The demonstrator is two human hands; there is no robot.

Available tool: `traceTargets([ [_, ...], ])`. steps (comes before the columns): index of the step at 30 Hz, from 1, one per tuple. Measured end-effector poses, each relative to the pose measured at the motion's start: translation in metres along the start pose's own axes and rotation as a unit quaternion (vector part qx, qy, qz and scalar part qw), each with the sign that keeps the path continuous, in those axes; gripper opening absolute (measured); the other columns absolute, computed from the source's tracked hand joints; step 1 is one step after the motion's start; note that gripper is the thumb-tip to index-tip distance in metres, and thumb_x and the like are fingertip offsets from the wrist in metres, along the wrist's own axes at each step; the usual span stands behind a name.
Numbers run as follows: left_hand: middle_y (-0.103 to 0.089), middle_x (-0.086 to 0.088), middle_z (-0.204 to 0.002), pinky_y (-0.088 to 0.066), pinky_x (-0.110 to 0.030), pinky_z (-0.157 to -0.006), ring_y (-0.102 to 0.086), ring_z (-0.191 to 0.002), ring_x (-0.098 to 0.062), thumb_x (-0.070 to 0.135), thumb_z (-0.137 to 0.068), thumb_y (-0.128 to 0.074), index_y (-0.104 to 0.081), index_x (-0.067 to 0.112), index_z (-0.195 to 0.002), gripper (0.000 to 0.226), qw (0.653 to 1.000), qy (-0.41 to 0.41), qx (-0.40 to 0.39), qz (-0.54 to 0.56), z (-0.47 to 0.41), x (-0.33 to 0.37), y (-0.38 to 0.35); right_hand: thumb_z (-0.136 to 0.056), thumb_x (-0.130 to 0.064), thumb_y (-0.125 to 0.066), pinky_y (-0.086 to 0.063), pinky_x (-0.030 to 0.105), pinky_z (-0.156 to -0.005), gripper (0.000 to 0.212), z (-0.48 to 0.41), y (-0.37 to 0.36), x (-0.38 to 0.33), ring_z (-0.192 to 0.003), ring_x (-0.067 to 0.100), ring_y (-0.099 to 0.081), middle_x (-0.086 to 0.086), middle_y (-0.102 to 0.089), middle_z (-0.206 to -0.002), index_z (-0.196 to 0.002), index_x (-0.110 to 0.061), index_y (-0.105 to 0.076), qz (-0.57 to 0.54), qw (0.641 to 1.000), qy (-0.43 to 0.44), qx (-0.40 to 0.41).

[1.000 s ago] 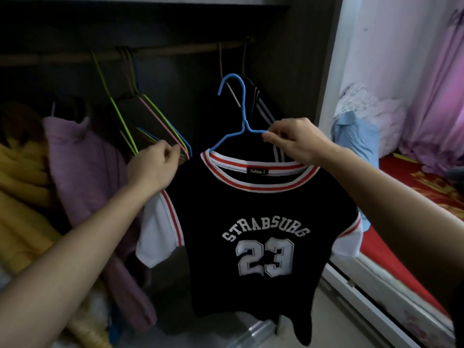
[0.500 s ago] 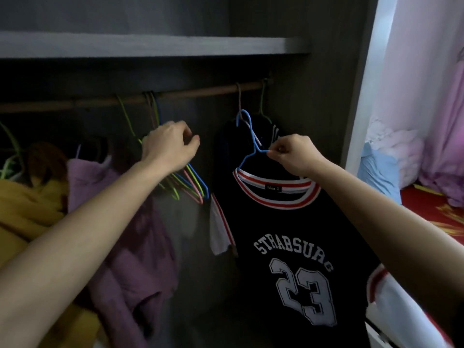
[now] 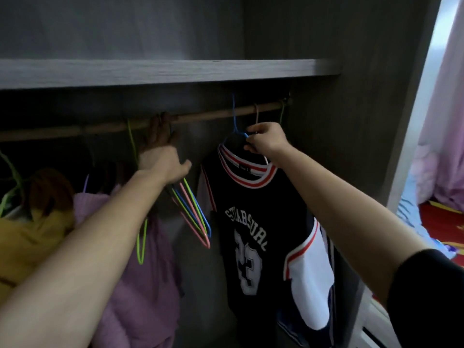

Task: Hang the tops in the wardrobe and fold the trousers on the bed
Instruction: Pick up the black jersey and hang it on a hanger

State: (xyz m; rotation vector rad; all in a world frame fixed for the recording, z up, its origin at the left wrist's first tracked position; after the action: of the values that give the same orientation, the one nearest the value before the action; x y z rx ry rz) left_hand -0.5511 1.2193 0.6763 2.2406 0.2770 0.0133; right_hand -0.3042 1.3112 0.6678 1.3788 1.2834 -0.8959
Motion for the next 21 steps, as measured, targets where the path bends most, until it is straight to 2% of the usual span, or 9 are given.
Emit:
traceTargets([
  [3, 0.008, -0.002, -0.165, -0.017, -0.048, -0.120, 0.010, -0.151, -0.024, 0.050, -0.075, -0.070, -0.036, 0.020, -0.150, 0.088, 1.000, -0.012, 0.019, 0.017, -0.006, 0.000, 0.001, -0.094, -0.008, -0.061, -0.061, 0.037, -0.082, 0.030, -0.001, -0.012, 0.013, -0.087, 0.020, -0.073, 0.011, -0.070, -0.106, -0.123, -0.011, -0.064, 0.063, 0.998, -0.004, -0.008],
  [5, 0.008, -0.002, -0.165, -0.018, -0.047, -0.120, 0.010, -0.151, -0.023, 0.050, -0.075, -0.071, -0.039, 0.019, -0.148, 0.085, 0.999, -0.015, 0.018, 0.023, -0.006, -0.001, 0.000, -0.093, -0.016, -0.064, -0.058, 0.037, -0.091, 0.034, 0.003, -0.015, 0.016, -0.100, 0.020, -0.068, 0.007, -0.069, -0.112, -0.127, -0.017, -0.065, 0.139, 0.990, 0.019, -0.004],
  [7, 0.010, -0.001, -0.165, -0.018, -0.045, -0.120, 0.011, -0.151, -0.023, 0.053, -0.077, -0.068, -0.038, 0.021, -0.149, 0.085, 0.999, -0.013, 0.007, 0.028, -0.006, -0.001, 0.000, -0.092, -0.021, -0.066, -0.054, 0.036, -0.098, 0.034, 0.010, -0.011, 0.013, -0.109, 0.019, -0.064, 0.003, -0.067, -0.119, -0.126, -0.021, -0.065, 0.174, 0.984, 0.036, 0.001],
  [10, 0.008, -0.004, -0.165, -0.013, -0.039, -0.122, 0.009, -0.151, -0.025, 0.058, -0.081, -0.063, -0.030, 0.024, -0.154, 0.086, 0.999, -0.010, -0.036, 0.034, -0.011, -0.001, 0.005, -0.095, -0.024, -0.063, -0.051, 0.032, -0.097, 0.032, 0.030, -0.004, 0.000, -0.111, 0.019, -0.062, 0.003, -0.066, -0.122, -0.127, -0.019, -0.064, 0.233, 0.969, 0.081, -0.010],
  [12, -0.020, -0.014, -0.162, -0.026, -0.041, -0.118, -0.018, -0.149, -0.032, 0.060, -0.084, -0.059, -0.038, 0.024, -0.149, 0.078, 0.994, -0.002, -0.074, 0.076, -0.008, -0.002, 0.008, -0.098, -0.028, -0.058, -0.050, 0.038, -0.097, 0.035, 0.052, 0.000, -0.007, -0.113, 0.024, -0.061, 0.006, -0.065, -0.123, -0.130, -0.015, -0.062, 0.325, 0.936, 0.136, -0.006],
  [14, -0.051, -0.017, -0.141, -0.041, -0.047, -0.106, -0.046, -0.129, -0.038, 0.058, -0.086, -0.056, -0.051, 0.021, -0.137, 0.062, 0.992, 0.000, -0.058, 0.111, 0.008, 0.002, 0.015, -0.099, -0.034, -0.053, -0.050, 0.041, -0.094, 0.038, 0.075, 0.004, -0.008, -0.114, 0.029, -0.058, 0.009, -0.061, -0.125, -0.132, -0.015, -0.060, 0.415, 0.890, 0.189, 0.019],
  [15, -0.052, -0.016, -0.139, -0.039, -0.050, -0.106, -0.045, -0.128, -0.038, 0.055, -0.088, -0.055, -0.049, 0.021, -0.138, 0.061, 0.993, -0.011, -0.031, 0.109, 0.019, 0.007, 0.017, -0.100, -0.036, -0.051, -0.049, 0.041, -0.092, 0.039, 0.086, 0.008, -0.006, -0.114, 0.031, -0.057, 0.010, -0.059, -0.126, -0.132, -0.016, -0.059, 0.447, 0.869, 0.209, 0.035],
  [18, -0.032, -0.012, -0.156, -0.025, -0.055, -0.114, -0.025, -0.144, -0.034, 0.050, -0.091, -0.051, -0.043, 0.022, -0.145, 0.062, 0.984, -0.064, 0.070, 0.150, 0.058, 0.038, 0.025, -0.099, -0.038, -0.049, -0.047, 0.044, -0.093, 0.041, 0.116, 0.022, 0.006, -0.114, 0.033, -0.055, 0.011, -0.056, -0.128, -0.132, -0.015, -0.057, 0.503, 0.824, 0.249, 0.078],
  [21, -0.024, -0.012, -0.161, -0.024, -0.055, -0.115, -0.020, -0.148, -0.032, 0.049, -0.089, -0.046, -0.043, 0.019, -0.146, 0.064, 0.961, -0.098, 0.137, 0.220, 0.093, 0.073, 0.030, -0.098, -0.037, -0.051, -0.043, 0.044, -0.095, 0.043, 0.148, 0.042, 0.034, -0.118, 0.034, -0.053, 0.012, -0.053, -0.133, -0.135, -0.016, -0.055, 0.544, 0.791, 0.255, 0.116],
])
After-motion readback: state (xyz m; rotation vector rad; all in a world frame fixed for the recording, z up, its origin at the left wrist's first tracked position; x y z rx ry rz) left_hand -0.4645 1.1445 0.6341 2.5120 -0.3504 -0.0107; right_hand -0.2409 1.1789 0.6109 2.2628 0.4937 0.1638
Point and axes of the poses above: each hand's wrist, its own z-axis away from the middle knuckle, its own y-axis out of the back of the hand, x = y × z, the point moved 8 cm from there along -z, towards the middle knuckle
